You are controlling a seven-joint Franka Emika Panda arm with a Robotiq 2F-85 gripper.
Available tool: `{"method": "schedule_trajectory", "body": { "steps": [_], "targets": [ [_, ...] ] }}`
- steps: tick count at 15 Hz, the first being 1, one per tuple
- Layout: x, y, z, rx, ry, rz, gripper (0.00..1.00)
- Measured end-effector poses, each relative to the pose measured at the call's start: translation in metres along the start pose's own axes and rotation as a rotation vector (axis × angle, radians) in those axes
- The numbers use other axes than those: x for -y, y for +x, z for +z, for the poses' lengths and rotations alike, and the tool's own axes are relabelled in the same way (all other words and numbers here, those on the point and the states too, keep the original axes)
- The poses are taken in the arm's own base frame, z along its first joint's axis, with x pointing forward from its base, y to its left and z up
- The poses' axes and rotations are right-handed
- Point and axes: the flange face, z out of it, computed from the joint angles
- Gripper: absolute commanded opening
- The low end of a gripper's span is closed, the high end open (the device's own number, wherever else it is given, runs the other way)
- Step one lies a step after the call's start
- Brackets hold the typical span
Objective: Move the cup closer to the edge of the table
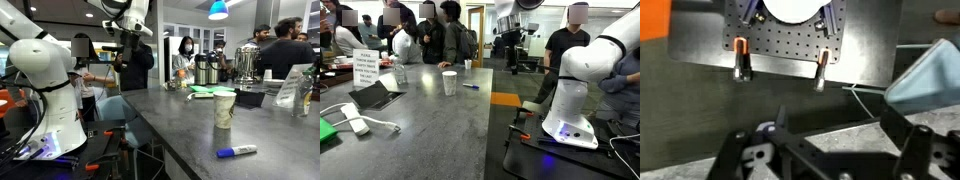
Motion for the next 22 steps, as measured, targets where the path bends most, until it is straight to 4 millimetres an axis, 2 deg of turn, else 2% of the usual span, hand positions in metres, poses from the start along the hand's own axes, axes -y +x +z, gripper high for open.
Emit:
{"method": "schedule_trajectory", "body": {
  "steps": [4, 7, 10, 14, 17, 22],
  "targets": [
    [-0.001, 0.002, -0.001, -0.010, -0.004, 0.002, 1.00],
    [-0.011, 0.020, -0.010, -0.064, -0.026, 0.016, 1.00],
    [-0.034, 0.054, -0.024, -0.139, -0.018, 0.068, 1.00],
    [-0.091, 0.112, -0.033, -0.237, 0.089, 0.252, 1.00],
    [-0.124, 0.156, -0.027, -0.304, 0.181, 0.382, 1.00],
    [-0.145, 0.215, -0.005, -0.340, 0.229, 0.526, 1.00]
  ]
}}
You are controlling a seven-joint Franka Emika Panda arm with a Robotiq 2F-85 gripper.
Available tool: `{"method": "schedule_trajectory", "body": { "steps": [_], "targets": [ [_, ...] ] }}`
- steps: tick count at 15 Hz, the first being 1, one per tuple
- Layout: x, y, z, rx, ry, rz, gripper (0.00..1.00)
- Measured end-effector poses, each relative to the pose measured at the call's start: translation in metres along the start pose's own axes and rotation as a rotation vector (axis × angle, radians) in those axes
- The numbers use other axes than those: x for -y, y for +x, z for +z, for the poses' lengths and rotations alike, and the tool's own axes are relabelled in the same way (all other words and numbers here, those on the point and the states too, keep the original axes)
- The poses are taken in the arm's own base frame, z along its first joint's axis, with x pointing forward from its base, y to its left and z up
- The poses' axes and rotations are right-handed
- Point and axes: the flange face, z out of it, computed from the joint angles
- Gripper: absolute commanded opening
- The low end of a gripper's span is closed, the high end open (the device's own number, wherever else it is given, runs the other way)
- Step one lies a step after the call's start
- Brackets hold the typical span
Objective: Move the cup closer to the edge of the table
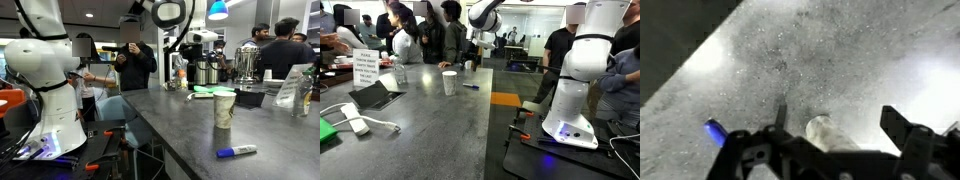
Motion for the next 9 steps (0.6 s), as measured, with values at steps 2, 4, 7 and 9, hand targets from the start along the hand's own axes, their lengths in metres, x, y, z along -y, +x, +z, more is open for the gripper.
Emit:
{"method": "schedule_trajectory", "body": {
  "steps": [2, 4, 7, 9],
  "targets": [
    [-0.004, 0.018, 0.010, 0.003, -0.007, 0.020, 1.00],
    [-0.010, 0.034, 0.016, 0.003, -0.013, 0.038, 1.00],
    [-0.015, 0.053, 0.025, 0.001, -0.019, 0.054, 1.00],
    [-0.015, 0.063, 0.031, -0.002, -0.022, 0.055, 1.00]
  ]
}}
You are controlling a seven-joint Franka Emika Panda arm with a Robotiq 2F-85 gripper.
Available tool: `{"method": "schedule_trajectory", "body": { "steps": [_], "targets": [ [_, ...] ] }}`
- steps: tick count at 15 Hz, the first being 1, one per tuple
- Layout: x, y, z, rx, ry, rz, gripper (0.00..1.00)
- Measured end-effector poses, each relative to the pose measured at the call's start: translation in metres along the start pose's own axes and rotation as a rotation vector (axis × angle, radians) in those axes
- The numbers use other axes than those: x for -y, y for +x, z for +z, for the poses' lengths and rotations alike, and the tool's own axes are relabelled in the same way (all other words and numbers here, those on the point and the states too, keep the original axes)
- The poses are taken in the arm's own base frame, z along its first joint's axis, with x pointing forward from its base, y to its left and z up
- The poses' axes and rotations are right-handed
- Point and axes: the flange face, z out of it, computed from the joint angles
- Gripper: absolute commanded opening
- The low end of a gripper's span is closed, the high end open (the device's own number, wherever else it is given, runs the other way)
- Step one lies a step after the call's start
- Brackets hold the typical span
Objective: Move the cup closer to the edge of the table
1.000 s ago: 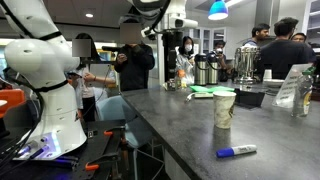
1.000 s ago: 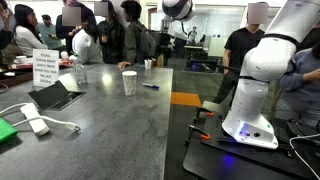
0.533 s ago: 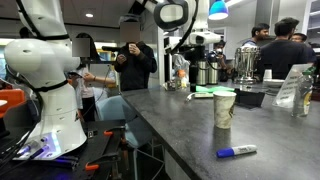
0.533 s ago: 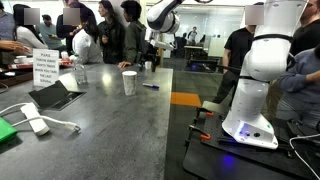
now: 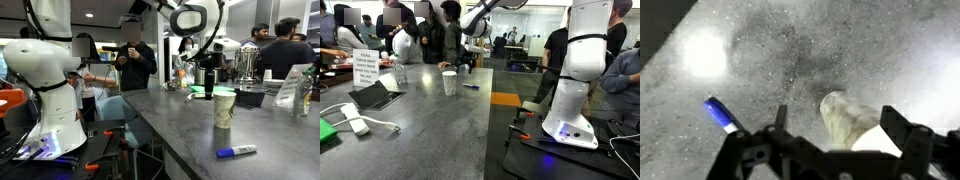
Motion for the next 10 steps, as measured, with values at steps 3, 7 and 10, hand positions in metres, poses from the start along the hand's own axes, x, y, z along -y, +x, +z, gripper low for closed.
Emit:
{"method": "schedule_trajectory", "body": {
  "steps": [3, 7, 10],
  "targets": [
    [0.004, 0.012, 0.006, -0.005, 0.003, 0.000, 1.00],
    [0.007, 0.020, 0.008, -0.013, 0.004, -0.001, 1.00],
    [0.007, 0.023, 0.008, -0.019, 0.002, -0.017, 0.89]
  ]
}}
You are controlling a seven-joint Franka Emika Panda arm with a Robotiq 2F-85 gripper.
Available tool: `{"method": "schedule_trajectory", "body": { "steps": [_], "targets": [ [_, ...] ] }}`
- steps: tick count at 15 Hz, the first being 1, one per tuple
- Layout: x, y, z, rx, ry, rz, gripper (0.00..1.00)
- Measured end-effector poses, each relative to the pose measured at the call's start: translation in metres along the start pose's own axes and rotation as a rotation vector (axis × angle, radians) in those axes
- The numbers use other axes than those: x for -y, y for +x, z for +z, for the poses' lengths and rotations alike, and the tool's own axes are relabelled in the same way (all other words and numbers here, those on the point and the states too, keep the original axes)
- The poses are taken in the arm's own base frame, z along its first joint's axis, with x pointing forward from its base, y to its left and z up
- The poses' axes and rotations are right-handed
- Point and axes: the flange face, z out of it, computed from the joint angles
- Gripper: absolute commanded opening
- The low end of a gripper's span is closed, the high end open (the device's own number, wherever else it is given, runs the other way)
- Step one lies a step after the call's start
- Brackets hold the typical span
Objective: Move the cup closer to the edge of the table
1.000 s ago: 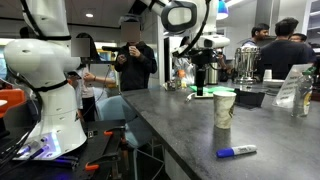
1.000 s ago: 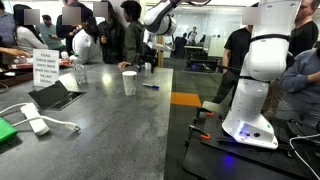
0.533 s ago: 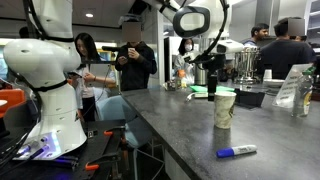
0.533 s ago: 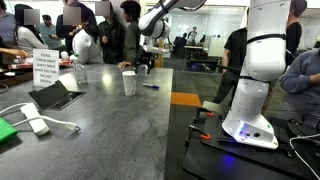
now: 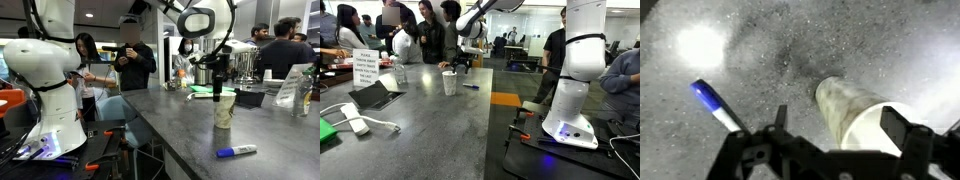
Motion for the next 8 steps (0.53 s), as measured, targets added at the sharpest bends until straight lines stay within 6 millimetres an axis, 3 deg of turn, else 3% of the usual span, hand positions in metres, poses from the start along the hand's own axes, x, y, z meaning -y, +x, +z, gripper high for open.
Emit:
{"method": "schedule_trajectory", "body": {
  "steps": [1, 5, 6, 7, 8],
  "targets": [
    [0.002, 0.003, 0.000, -0.003, 0.001, -0.004, 0.72],
    [0.015, 0.026, 0.025, -0.004, -0.056, -0.028, 0.41],
    [0.019, 0.031, 0.031, -0.004, -0.061, -0.038, 0.84],
    [0.025, 0.037, 0.035, -0.008, -0.061, -0.045, 0.54],
    [0.031, 0.042, 0.035, -0.013, -0.057, -0.055, 0.56]
  ]
}}
